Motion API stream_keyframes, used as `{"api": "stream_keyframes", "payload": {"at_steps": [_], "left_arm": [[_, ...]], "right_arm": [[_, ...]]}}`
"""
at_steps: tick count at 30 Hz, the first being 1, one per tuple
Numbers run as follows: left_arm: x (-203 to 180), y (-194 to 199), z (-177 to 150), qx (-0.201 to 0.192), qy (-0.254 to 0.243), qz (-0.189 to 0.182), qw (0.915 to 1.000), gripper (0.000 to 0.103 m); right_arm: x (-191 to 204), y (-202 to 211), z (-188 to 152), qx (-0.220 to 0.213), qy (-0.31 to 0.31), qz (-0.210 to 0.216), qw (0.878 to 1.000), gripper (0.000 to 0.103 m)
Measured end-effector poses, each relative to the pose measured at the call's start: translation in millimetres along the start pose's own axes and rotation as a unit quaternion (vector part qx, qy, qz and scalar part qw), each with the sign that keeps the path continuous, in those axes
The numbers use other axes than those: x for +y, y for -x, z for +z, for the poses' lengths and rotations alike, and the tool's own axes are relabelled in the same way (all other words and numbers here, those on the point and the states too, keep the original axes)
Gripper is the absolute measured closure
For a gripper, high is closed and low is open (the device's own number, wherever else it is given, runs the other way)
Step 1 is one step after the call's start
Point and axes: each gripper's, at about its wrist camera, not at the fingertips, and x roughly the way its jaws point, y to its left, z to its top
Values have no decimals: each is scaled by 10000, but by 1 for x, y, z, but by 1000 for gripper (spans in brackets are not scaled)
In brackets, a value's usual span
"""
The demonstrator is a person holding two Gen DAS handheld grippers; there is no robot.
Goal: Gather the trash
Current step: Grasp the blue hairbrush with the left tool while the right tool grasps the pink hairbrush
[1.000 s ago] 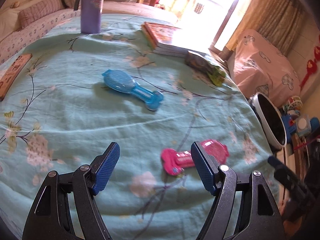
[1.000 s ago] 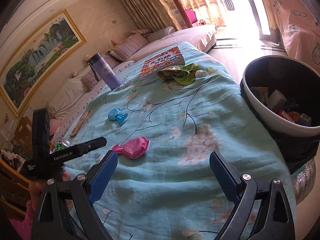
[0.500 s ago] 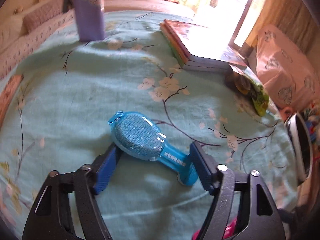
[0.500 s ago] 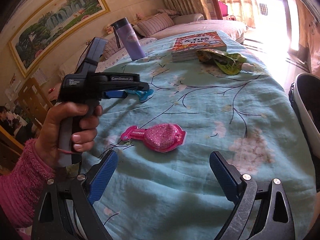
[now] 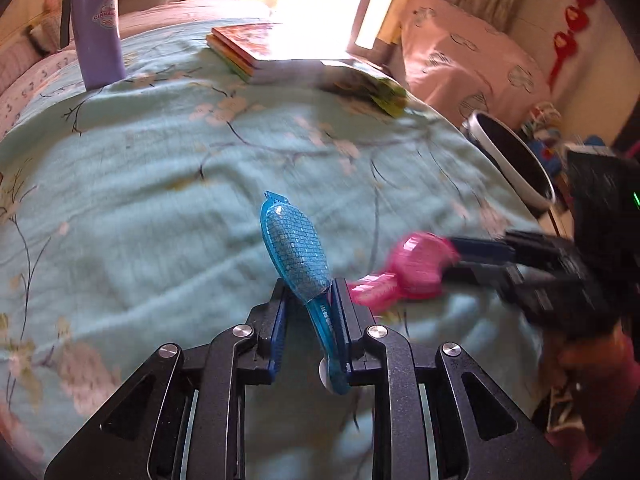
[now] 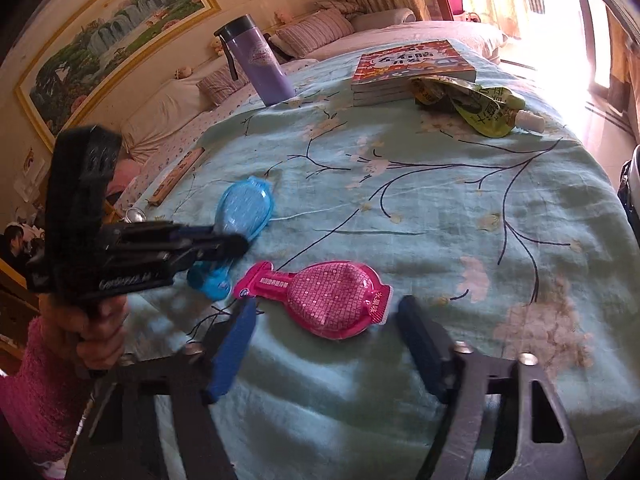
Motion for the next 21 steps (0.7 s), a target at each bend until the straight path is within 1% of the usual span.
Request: {"api": "stream_keyframes", "payload": {"at_steps": [1, 3, 4, 6, 8, 10, 12, 14, 15, 16, 17, 18, 21], "left_arm": [[-2, 2, -5, 14, -14, 15, 10000, 84], [-3, 4, -12, 6, -24, 83, 10000, 83], [-4, 6, -17, -15, 19, 118, 9999, 83], [-2, 7, -23, -48, 219, 78, 9997, 84], [0, 7, -26, -139, 320, 102, 9993, 83], [0, 7, -27, -192, 441, 123, 9988, 83], [0, 6, -27, -234, 511, 122, 9983, 83], [-1, 5, -26, -263, 533, 133, 9981, 81], [-2, 4, -25, -270, 537, 134, 9981, 80], [-2, 4, -25, -271, 539, 136, 9981, 80], [-2, 3, -24, -271, 545, 129, 9981, 79], [-2, 3, -24, -277, 547, 121, 9980, 78], [-2, 1, -23, -286, 524, 104, 9982, 75]], "right_arm": [[-2, -3, 2, 40, -86, 57, 9999, 81], [-8, -2, 1, -15, -301, 182, 9994, 83], [-10, -1, 1, -53, -348, 168, 9992, 85], [-11, 7, -1, -204, -434, 21, 9988, 86], [-16, 18, -5, -436, -557, -199, 9973, 89], [-27, 32, -9, -649, -804, -361, 9940, 90], [-37, 41, -13, -715, -983, -526, 9912, 89], [-39, 42, -13, -549, -915, -579, 9926, 77], [-39, 42, -11, -455, -831, -620, 9936, 68], [-37, 44, -10, -427, -660, -645, 9948, 47], [-35, 46, -7, -450, -476, -671, 9956, 29], [-30, 46, -3, -420, -199, -711, 9964, 25], [-15, 37, 12, -217, 644, -780, 9946, 25]]}}
